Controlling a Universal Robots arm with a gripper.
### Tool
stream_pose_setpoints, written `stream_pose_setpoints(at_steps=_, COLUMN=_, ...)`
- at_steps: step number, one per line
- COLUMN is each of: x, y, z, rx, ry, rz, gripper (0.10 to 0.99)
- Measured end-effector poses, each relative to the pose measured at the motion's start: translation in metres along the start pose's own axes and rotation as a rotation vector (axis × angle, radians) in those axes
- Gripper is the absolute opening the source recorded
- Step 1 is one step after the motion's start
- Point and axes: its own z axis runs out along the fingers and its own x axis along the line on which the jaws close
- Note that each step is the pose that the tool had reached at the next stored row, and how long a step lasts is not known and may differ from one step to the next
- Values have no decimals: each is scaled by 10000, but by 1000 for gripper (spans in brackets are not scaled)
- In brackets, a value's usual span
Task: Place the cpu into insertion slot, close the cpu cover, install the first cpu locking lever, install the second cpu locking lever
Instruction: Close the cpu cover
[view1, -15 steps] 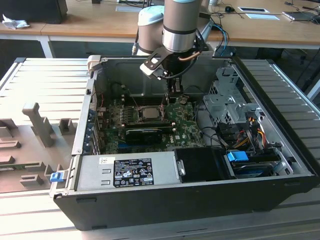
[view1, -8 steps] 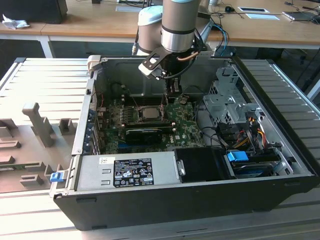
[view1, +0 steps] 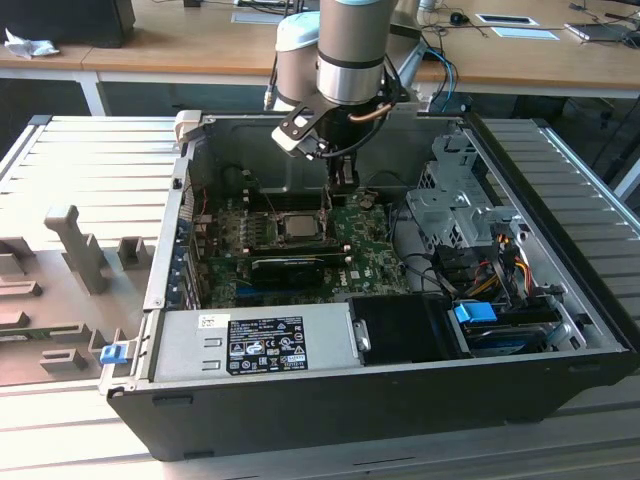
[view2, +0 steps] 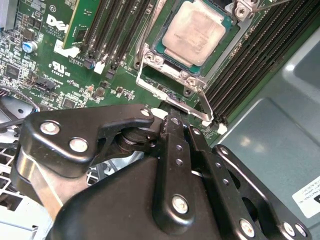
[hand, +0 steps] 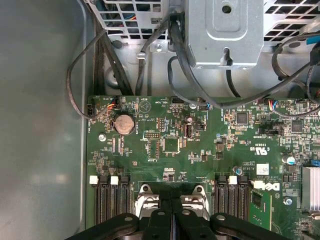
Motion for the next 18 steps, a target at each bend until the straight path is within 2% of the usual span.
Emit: stream_pose_setpoints(at_steps=18, x=0, y=-56, z=4, rx=0, ry=-1, rz=1, gripper=106)
